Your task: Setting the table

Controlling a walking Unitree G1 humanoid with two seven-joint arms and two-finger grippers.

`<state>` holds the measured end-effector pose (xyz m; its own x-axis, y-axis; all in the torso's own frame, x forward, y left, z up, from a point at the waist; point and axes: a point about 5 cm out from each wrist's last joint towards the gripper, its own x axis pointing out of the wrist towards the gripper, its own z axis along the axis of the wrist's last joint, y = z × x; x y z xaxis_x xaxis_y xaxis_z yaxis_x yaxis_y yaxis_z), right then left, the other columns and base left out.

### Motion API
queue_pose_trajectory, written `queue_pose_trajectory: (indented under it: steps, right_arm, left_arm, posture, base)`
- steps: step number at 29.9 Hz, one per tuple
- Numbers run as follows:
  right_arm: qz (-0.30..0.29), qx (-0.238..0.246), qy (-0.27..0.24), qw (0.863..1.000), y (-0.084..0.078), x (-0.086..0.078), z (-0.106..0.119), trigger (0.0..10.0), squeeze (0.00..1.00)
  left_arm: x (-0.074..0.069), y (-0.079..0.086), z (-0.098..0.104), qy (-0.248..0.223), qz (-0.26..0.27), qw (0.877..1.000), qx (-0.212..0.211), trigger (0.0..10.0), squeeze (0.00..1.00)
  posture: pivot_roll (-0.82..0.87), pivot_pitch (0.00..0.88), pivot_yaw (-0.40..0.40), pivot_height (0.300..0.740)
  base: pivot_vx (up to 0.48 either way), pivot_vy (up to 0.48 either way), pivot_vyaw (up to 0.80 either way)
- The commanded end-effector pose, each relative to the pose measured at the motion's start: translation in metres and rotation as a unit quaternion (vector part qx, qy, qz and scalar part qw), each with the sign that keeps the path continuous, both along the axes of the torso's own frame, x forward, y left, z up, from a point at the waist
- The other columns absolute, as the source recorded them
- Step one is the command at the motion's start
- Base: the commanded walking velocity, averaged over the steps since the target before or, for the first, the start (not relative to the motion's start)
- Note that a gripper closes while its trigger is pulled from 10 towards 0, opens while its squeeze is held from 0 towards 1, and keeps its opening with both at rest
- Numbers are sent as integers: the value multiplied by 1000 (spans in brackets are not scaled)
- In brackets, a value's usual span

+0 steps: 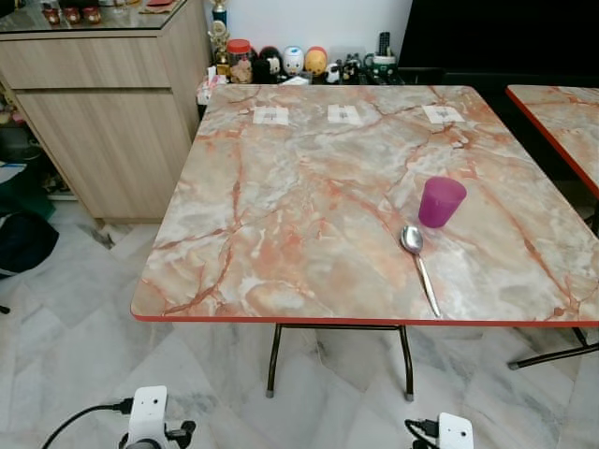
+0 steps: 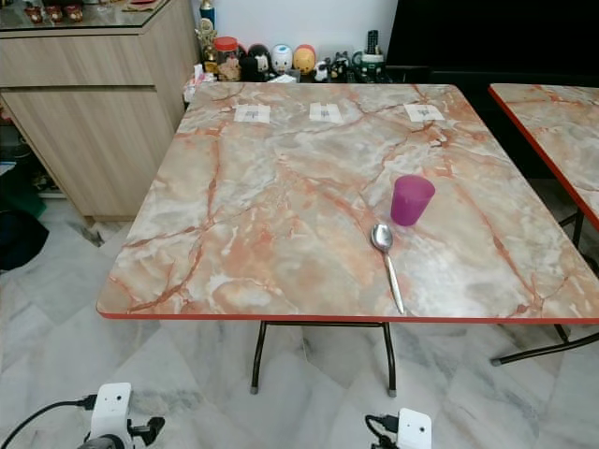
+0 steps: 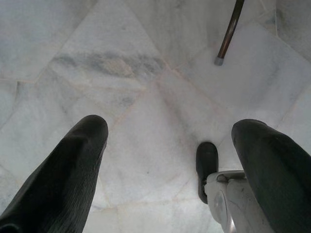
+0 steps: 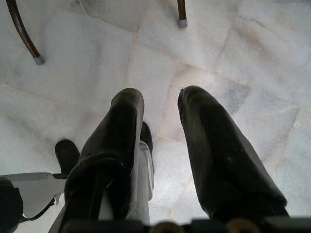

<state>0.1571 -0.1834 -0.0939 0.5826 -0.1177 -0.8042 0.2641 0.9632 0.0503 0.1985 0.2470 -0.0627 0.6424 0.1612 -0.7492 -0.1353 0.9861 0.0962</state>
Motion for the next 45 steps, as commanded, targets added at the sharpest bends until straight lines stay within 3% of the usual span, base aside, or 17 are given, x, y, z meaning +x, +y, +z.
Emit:
queue_pose_trajectory:
  steps: [1,9,13,27,29,31,35,36,39,42,43,45]
  right_arm:
    - [0,-4,8,1000,-2,-3,-1,10000,0]
    - [0,-4,8,1000,-2,-3,-1,10000,0]
    - [-62,-4,-18,998,-14,-3,2,10000,0]
    - [-66,-2,-21,998,-12,-2,2,10000,0]
    - [-65,-23,-29,997,-15,0,4,10000,0]
    - [-108,-71,-78,989,-28,9,14,10000,0]
    - [-156,-110,-122,974,-41,13,24,10000,0]
    - [-183,-139,-154,961,-49,12,31,10000,0]
    - [-195,-151,-169,954,-52,11,35,10000,0]
    - [-223,-194,-228,928,-60,4,50,10000,0]
    - [-223,-194,-228,928,-60,4,50,10000,0]
    - [-209,-220,-285,909,-61,14,70,10000,0]
  left_arm:
    - [-1,0,-1,5,5,1000,-2,10000,0]
    - [-1,0,-1,5,5,1000,-2,10000,0]
    - [-9,2,-4,15,-8,1000,-2,10000,0]
    - [-8,0,-4,16,-8,1000,-3,10000,0]
    - [-8,-1,-5,16,-9,1000,-3,10000,0]
    - [-9,-1,-5,17,-6,1000,-2,10000,0]
    - [-11,0,-6,20,-7,1000,-1,10000,0]
    - [-12,0,-7,22,-10,1000,-1,10000,0]
    - [-13,0,-7,23,-11,1000,-2,10000,0]
    - [-13,0,-7,23,-12,1000,-1,10000,0]
    - [-13,0,-7,23,-12,1000,-1,10000,0]
    - [-13,-1,-7,24,-14,1000,-1,10000,0]
  posture:
    - [90,37,-30,740]
    - [90,37,-30,740]
    - [88,18,-32,740]
    - [91,36,-32,740]
    - [99,39,-38,740]
    - [92,44,-41,740]
    - [85,44,-39,740]
    - [82,45,-38,740]
    - [82,45,-38,740]
    - [82,44,-39,740]
    - [82,44,-39,740]
    - [80,44,-39,740]
  base:
    - [0,0,0]
    - [0,0,0]
    - [0,0,0]
    - [0,0,0]
    - [0,0,0]
    - [0,0,0]
    - [0,0,0]
    - [0,0,0]
    - [0,0,0]
    - [0,0,0]
    - [0,0,0]
    - [0,0,0]
